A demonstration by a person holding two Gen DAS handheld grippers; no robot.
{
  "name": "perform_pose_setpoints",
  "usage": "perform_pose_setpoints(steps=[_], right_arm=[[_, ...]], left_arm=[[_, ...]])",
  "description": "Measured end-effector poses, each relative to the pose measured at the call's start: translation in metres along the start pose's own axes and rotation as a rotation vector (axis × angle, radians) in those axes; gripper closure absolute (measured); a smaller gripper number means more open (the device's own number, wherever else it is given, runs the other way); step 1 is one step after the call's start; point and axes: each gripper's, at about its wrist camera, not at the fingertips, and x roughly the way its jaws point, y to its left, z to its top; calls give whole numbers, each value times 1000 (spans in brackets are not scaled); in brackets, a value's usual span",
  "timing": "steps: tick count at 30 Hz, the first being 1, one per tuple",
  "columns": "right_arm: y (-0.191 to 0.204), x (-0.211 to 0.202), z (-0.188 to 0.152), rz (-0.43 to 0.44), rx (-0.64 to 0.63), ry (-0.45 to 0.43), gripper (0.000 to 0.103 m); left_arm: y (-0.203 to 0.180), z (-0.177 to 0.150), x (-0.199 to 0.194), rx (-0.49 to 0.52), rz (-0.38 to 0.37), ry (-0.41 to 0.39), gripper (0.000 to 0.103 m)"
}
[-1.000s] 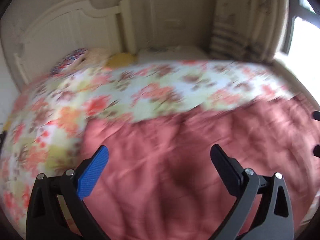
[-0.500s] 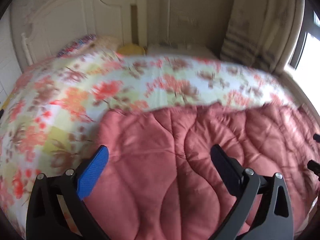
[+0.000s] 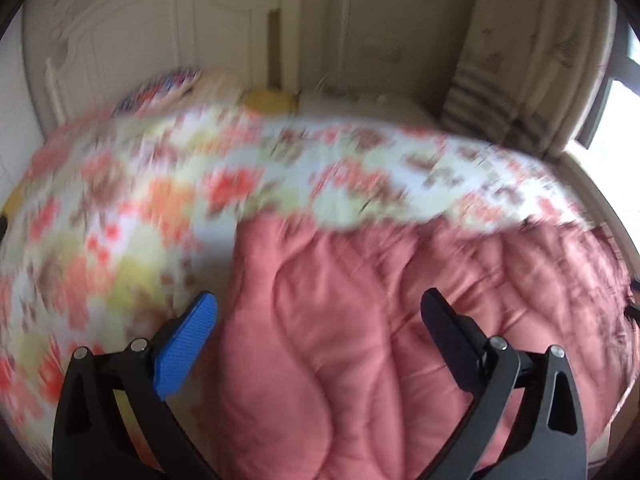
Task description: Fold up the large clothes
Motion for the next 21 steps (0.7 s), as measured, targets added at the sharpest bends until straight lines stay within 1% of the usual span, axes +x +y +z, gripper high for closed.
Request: perform_pose_setpoints(steps=[1, 2, 3, 4, 6, 7, 8, 9, 10, 11, 12, 13, 14, 15, 16, 17, 19, 20, 21], right_arm=[[5, 0, 14, 5, -4, -27, 4], [11, 4, 27, -8, -20, -40, 4], [17, 10, 38, -21, -43, -49, 4], [21, 18, 47, -27, -63, -51, 4], [21, 51, 65, -21, -66, -8, 4], [18, 64, 66, -25, -53, 18, 5], [15, 84, 66, -51, -38, 60, 4], [7, 107, 61, -102, -35, 113, 4], [-5, 129, 49, -118, -17, 174, 4], [-17, 135, 43, -45, 50, 181, 4], [-29, 135, 42, 5, 122, 172, 4], [-40, 128, 43, 6, 174, 149, 5], [-44, 125, 42, -4, 193, 139, 5], [-46, 123, 42, 4, 206, 135, 5], [-46, 118, 42, -7, 208, 132, 5], [-45, 111, 43, -38, 205, 112, 5], [-46, 90, 46, -110, 195, 26, 5], [-49, 87, 45, -137, 202, 20, 5], [-51, 90, 46, -157, 210, 37, 5]], left_arm=[[-6, 9, -3, 27, 5, -22, 2], [-11, 17, -3, 55, 21, -36, 2], [-19, 26, 2, 92, 42, -41, 2], [-25, 33, 12, 121, 46, -30, 2], [-27, 43, 39, 121, 41, 26, 2], [-25, 43, 59, 104, 40, 77, 2], [-23, 41, 70, 94, 37, 110, 2], [-18, 34, 93, 78, 37, 172, 2], [-12, 27, 108, 53, 16, 215, 2], [-2, 22, 117, -11, -59, 238, 2], [8, 21, 114, -67, -97, 206, 2], [12, 21, 112, -91, -112, 207, 2], [15, 20, 112, -106, -117, 198, 2], [13, 19, 112, -100, -112, 195, 2], [11, 19, 112, -89, -103, 197, 2], [9, 19, 113, -81, -95, 199, 2], [7, 20, 113, -73, -87, 201, 2], [8, 19, 113, -75, -88, 200, 2], [9, 19, 112, -78, -91, 197, 2]])
